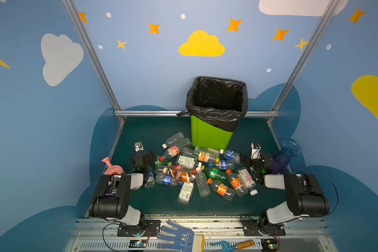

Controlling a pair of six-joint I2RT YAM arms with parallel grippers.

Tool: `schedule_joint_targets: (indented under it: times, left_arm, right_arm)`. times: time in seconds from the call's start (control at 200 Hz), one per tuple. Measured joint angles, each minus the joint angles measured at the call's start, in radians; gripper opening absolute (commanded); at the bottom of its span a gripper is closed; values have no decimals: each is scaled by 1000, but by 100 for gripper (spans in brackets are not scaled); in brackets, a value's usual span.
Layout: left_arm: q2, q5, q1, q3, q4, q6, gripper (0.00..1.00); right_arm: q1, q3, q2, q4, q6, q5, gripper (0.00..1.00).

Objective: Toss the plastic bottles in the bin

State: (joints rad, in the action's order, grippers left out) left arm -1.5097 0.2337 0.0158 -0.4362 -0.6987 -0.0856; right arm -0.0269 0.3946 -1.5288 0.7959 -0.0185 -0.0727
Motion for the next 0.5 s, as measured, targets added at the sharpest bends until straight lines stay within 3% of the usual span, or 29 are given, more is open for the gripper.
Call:
schedule_joint_targets:
  times: [0.496]
  left_arm:
    - [0,0,0,0,0,0,100]
  right_arm:
    - [18,0,0,-4,3,-23,98]
